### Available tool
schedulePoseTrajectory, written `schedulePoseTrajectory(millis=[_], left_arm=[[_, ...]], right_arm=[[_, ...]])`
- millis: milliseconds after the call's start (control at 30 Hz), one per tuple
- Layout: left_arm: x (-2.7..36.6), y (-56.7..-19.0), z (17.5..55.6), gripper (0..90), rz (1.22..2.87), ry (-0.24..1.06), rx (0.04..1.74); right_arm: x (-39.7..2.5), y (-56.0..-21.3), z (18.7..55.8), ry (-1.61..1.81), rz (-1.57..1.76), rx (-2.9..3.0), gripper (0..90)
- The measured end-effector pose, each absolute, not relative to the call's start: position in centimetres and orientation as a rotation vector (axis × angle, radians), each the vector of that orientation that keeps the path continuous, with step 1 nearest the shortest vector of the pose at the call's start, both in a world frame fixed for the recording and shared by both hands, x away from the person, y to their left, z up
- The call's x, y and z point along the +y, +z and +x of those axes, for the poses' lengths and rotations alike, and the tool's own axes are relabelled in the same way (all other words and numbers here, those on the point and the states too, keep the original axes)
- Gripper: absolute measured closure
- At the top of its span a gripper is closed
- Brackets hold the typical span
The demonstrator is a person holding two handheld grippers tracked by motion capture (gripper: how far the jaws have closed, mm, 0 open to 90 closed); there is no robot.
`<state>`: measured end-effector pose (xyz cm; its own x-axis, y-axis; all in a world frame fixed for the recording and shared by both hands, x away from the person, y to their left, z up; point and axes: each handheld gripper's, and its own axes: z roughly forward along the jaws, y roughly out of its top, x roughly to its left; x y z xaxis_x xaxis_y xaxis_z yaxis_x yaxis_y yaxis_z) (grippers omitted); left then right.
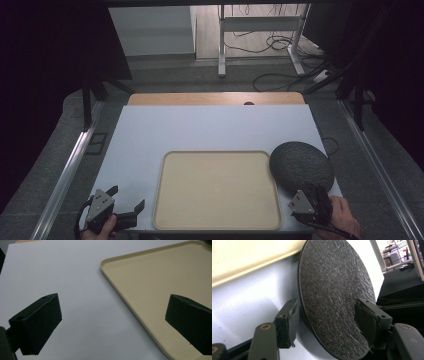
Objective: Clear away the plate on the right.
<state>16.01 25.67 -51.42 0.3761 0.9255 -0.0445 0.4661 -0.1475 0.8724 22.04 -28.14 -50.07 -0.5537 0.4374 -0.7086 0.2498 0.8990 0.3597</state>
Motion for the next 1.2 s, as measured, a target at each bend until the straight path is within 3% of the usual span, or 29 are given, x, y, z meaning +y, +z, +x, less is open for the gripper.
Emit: schedulePoseTrajectory(millis=[733, 1200], left_arm=[[25.6, -51.4, 16.1, 0.3, 1.785, 0.658, 1.213], [25.5, -51.5, 16.2, 0.4, 1.799, 0.651, 1.204]], right_arm=[[-26.5, -52.8, 22.1, 0.015, 0.309, 2.127, 57.6], [-26.0, -54.4, 22.7, -0.133, 0.232, 2.074, 77.7]])
